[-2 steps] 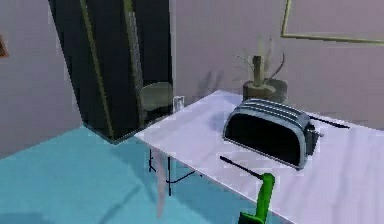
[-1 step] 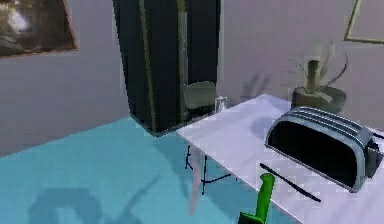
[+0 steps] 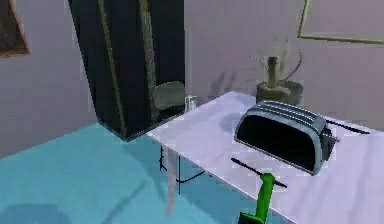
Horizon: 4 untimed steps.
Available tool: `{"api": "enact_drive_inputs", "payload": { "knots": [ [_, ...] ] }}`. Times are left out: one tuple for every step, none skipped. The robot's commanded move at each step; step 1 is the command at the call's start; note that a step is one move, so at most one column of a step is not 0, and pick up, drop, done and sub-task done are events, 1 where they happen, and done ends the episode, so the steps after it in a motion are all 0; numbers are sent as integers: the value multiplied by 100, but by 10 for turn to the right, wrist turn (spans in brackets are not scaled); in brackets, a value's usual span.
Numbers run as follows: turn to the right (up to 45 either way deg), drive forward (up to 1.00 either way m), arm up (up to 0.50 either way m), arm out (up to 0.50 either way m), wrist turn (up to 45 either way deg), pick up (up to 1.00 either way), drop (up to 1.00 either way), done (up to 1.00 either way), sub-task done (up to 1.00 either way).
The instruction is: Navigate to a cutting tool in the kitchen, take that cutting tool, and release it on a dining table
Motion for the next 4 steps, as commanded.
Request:
{"api": "enact_drive_inputs", "payload": {
  "knots": [
    [450,0,0,0,0,0,0,0,0],
    [180,0,0,0,0,0,0,0,0],
    [0,25,0,0,0,0,0,0,0],
    [-450,0,0,0,0,0,0,0,0]
  ]
}}
